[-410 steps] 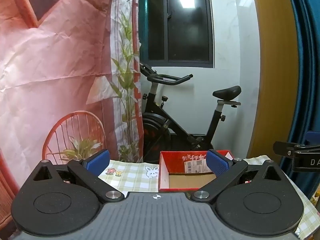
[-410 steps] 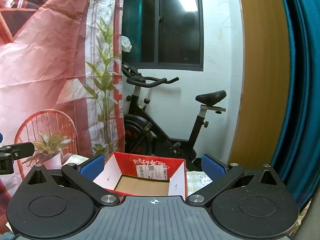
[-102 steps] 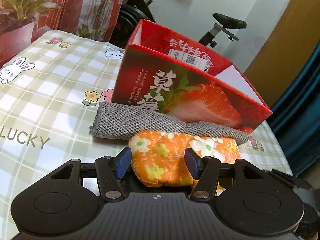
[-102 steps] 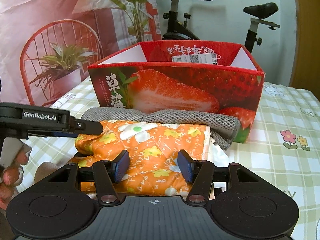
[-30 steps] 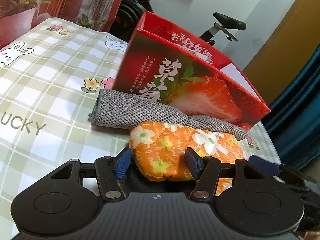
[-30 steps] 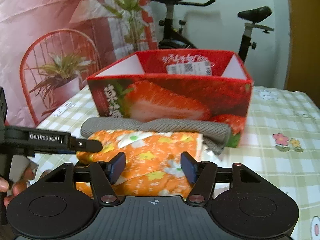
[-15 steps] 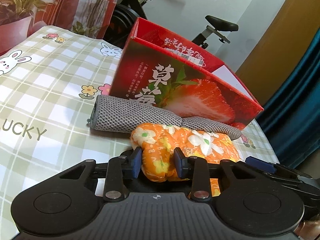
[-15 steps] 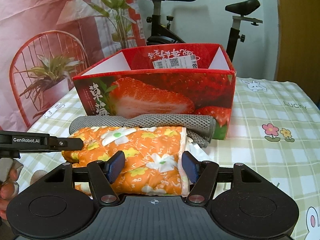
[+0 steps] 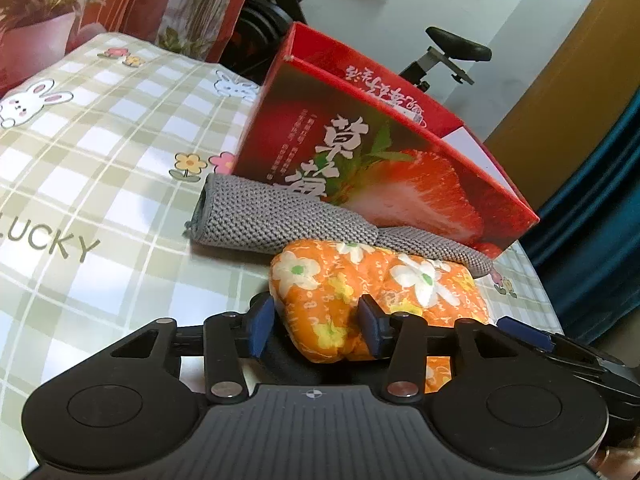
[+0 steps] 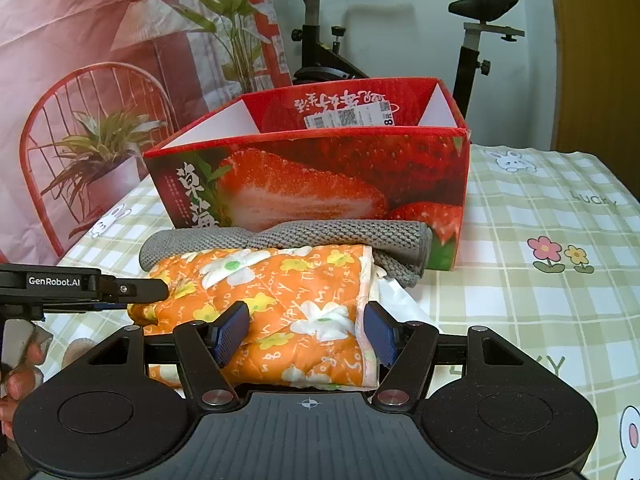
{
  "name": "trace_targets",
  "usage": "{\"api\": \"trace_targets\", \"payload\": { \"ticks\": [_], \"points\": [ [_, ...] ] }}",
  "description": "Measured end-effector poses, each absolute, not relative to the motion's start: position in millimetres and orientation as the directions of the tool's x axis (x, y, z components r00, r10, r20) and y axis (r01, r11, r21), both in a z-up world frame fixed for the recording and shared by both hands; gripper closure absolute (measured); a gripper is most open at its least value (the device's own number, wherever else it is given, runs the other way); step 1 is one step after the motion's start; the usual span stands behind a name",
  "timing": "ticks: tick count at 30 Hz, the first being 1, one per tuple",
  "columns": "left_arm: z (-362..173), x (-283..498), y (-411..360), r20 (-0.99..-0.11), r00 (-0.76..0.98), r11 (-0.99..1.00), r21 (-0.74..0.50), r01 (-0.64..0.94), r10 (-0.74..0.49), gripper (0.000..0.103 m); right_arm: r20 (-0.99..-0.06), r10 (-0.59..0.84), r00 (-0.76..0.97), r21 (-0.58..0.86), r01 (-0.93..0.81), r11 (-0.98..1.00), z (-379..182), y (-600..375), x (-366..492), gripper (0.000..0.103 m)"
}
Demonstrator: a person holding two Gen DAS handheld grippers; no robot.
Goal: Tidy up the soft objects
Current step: 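Grasp the orange floral pouch edge with the left gripper and lift, then carry the orange pouch into the red box and open the left gripper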
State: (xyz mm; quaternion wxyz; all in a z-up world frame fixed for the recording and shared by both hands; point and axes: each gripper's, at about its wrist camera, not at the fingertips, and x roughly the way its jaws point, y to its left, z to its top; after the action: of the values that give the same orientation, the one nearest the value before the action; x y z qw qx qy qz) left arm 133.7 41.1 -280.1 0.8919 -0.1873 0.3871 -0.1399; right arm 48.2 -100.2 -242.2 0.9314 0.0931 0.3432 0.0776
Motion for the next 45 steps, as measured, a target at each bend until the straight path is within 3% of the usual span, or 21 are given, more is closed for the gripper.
{"api": "trace_targets", "payload": {
  "ticks": [5, 9, 13, 21, 25, 29, 34, 36, 38, 45],
  "points": [
    [-279.4, 132.6, 38.0, -0.634, 0.659, 0.89, -0.438, 0.127, -0.406, 0.056, -0.636, 0.222, 0.739, 0.285, -0.043, 0.958, -248.8, -108.6, 51.9, 0.033],
    [-275.4, 130.2, 36.8, -0.617, 0.675, 0.893, -0.424, 0.148, -0.405, 0.078, -0.635, 0.242, 0.734, 0.32, -0.036, 0.947, -250.3, -112.3, 53.0, 0.036],
    [-266.8, 126.3, 38.1, -0.586, 0.699, 0.893, -0.415, 0.175, -0.409, 0.087, -0.636, 0.231, 0.736, 0.27, -0.068, 0.96, -241.3, -105.5, 52.3, 0.052],
    [-245.6, 117.1, 39.7, -0.526, 0.749, 0.894, -0.399, 0.202, -0.404, 0.089, -0.613, 0.24, 0.753, 0.226, -0.124, 0.966, -212.8, -106.7, 44.8, 0.091],
    [-239.4, 116.2, 41.5, -0.509, 0.762, 0.895, -0.395, 0.207, -0.401, 0.089, -0.609, 0.279, 0.742, 0.255, -0.15, 0.955, -207.5, -107.2, 43.6, 0.091],
    [-240.3, 114.9, 43.1, -0.515, 0.759, 0.895, -0.397, 0.202, -0.4, 0.089, -0.634, 0.299, 0.713, 0.289, -0.14, 0.947, -214.9, -108.2, 46.7, 0.08],
    [-244.3, 115.9, 44.7, -0.526, 0.75, 0.894, -0.402, 0.197, -0.401, 0.089, -0.647, 0.329, 0.688, 0.348, -0.117, 0.93, -226.8, -112.2, 49.1, 0.077],
    [-245.0, 116.6, 43.7, -0.529, 0.748, 0.895, -0.399, 0.197, -0.401, 0.089, -0.647, 0.336, 0.684, 0.363, -0.111, 0.925, -228.6, -113.4, 50.8, 0.08],
    [-244.3, 116.1, 44.0, -0.525, 0.749, 0.894, -0.399, 0.202, -0.403, 0.089, -0.648, 0.333, 0.685, 0.353, -0.118, 0.928, -226.2, -111.9, 51.6, 0.091],
    [-225.4, 110.8, 45.8, -0.469, 0.79, 0.9, -0.371, 0.23, -0.396, 0.089, -0.59, 0.342, 0.731, 0.286, -0.206, 0.936, -194.8, -106.5, 46.6, 0.093]
  ]
}}
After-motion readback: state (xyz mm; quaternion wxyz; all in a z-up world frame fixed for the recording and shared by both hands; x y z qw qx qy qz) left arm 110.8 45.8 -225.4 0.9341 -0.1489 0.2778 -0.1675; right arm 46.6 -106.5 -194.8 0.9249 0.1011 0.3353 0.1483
